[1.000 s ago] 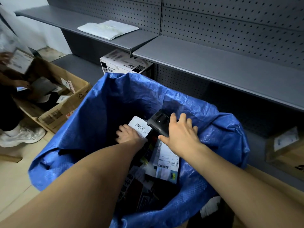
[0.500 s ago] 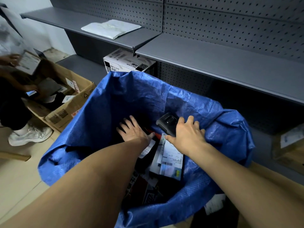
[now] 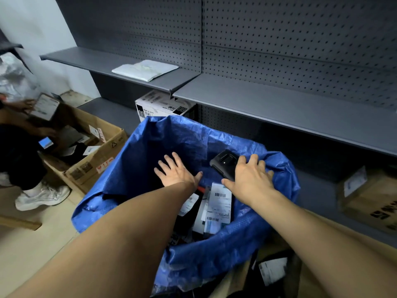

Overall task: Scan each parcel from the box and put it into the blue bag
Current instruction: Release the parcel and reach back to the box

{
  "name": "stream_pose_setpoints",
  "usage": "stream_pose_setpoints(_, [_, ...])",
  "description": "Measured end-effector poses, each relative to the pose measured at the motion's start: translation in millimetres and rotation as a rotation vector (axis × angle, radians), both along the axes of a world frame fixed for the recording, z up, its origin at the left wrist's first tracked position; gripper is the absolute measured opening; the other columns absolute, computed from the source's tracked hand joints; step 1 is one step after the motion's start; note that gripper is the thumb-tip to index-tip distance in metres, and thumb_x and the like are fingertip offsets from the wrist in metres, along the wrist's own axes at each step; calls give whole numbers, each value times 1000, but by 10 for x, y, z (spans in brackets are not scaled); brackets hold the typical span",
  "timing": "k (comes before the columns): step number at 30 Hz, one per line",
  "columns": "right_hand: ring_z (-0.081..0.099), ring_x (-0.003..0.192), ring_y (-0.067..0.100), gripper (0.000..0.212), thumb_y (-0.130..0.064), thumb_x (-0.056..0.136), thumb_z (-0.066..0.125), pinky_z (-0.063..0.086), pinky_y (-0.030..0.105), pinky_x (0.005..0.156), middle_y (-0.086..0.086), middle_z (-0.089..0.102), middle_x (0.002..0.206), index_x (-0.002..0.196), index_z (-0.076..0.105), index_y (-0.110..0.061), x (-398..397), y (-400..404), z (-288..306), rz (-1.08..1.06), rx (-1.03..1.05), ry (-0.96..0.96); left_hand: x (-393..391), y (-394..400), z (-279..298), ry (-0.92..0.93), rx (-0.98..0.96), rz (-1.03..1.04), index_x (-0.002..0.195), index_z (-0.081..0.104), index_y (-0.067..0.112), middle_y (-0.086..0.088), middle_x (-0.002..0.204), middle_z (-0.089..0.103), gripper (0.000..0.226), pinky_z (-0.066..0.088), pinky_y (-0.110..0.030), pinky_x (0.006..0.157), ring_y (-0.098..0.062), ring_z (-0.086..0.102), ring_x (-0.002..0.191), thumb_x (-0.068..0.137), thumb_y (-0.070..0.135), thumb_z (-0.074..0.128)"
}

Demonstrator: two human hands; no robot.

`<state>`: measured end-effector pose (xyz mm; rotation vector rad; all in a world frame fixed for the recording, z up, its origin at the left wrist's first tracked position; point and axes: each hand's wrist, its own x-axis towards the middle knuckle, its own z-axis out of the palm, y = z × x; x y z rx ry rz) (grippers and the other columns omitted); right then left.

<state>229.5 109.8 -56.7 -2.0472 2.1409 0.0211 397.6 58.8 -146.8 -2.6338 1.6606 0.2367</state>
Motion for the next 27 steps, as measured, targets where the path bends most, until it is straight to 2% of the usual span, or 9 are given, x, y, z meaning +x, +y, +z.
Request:
stream_pose_setpoints(9, [37, 131, 35, 89, -64, 86, 62, 38, 52, 101, 15, 34, 141, 147, 33, -6, -559, 380, 374, -126, -93, 22, -370, 261, 578, 1, -100, -125, 158, -4, 19, -13, 165, -1, 104, 2, -55, 120, -38, -1, 150, 84, 83, 30])
stream_pose_setpoints(16, [40, 129, 36, 85, -67, 84, 62, 40, 50, 100, 15, 37, 138, 141, 39, -8, -1407, 805, 588, -303, -140, 32, -990, 497, 966, -4, -134, -287, 158, 1, 27, -12, 165, 1, 96, 0, -55, 120, -38, -3, 150, 85, 84, 22])
stream_pose_setpoints(23, [37, 132, 39, 87, -67, 85, 60, 40, 51, 101, 17, 33, 143, 144, 37, -7, -2435, 1346, 555, -485, -87, 31, -2000, 748, 1006, 23, -219, -491, 157, 16, 28, -12, 163, 14, 93, 6, -54, 119, -38, 7, 149, 83, 84, 23])
stream_pose_setpoints(27, [34, 134, 40, 89, -66, 85, 61, 38, 53, 104, 18, 32, 146, 145, 36, -6, -2965, 1638, 440, -567, -65, 25, -2577, 946, 889, -25, -241, -621, 156, 17, 28, -10, 162, 18, 91, 10, -52, 118, -36, 10, 148, 84, 84, 24])
